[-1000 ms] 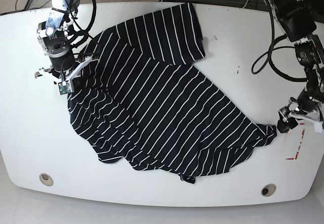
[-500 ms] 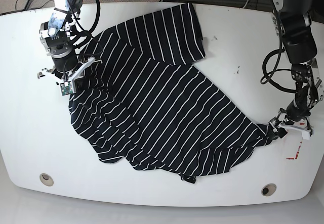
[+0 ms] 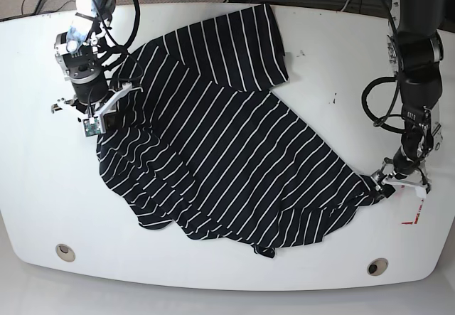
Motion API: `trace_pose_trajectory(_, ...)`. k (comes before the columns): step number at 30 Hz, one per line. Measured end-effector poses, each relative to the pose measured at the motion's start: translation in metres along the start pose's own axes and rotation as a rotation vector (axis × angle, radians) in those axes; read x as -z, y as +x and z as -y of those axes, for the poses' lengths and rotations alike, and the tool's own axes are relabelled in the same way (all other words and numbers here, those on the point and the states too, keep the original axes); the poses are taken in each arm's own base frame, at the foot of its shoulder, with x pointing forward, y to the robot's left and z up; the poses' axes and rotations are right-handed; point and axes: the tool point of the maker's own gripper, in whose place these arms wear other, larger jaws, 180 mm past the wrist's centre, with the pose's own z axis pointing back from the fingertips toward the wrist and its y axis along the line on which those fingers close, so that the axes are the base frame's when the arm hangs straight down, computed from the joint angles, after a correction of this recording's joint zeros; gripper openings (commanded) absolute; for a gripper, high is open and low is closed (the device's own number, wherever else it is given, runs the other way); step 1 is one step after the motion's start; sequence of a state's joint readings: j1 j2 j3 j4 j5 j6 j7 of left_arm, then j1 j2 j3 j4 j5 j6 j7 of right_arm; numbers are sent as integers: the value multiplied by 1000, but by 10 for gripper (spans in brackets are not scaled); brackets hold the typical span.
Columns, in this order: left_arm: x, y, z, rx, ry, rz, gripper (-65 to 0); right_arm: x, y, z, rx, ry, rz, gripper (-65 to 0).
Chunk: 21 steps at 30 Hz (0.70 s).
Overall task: Layout the t-shirt on the table in an organized manner, then fold the t-shirt properly
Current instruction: 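Lower the shirt and drag the left gripper's edge outward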
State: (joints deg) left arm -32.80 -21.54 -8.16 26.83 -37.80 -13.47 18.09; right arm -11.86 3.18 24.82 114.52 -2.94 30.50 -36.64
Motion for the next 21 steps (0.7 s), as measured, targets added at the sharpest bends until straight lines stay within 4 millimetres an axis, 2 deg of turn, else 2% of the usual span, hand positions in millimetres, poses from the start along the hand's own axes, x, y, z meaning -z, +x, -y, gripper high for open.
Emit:
trace_pose_trajectory(4,4,1,2,7,2,2,-108,0,0,0,0,0,1,-647)
trace_pose_trajectory(8,9,-2,13,8,-5,-4,-108,0,0,0,0,-1,0,-647)
trace_pose_trajectory(14,17,-16,42,-1,-61,-18,-119,0,0,1,0,-1,0,-647)
trace_pose_trajectory(18,20,-22,56,-8,-85,-34,-228,0,0,1,1,-3,1,-647)
trace_pose_trajectory(19,21,-23,56,-8,-86,-40,-301,0,0,1,1,-3,1,-647)
trace_pose_trajectory(21,21,-25,55,-9,-82,-50,-399,0,0,1,1,-2,1,-647)
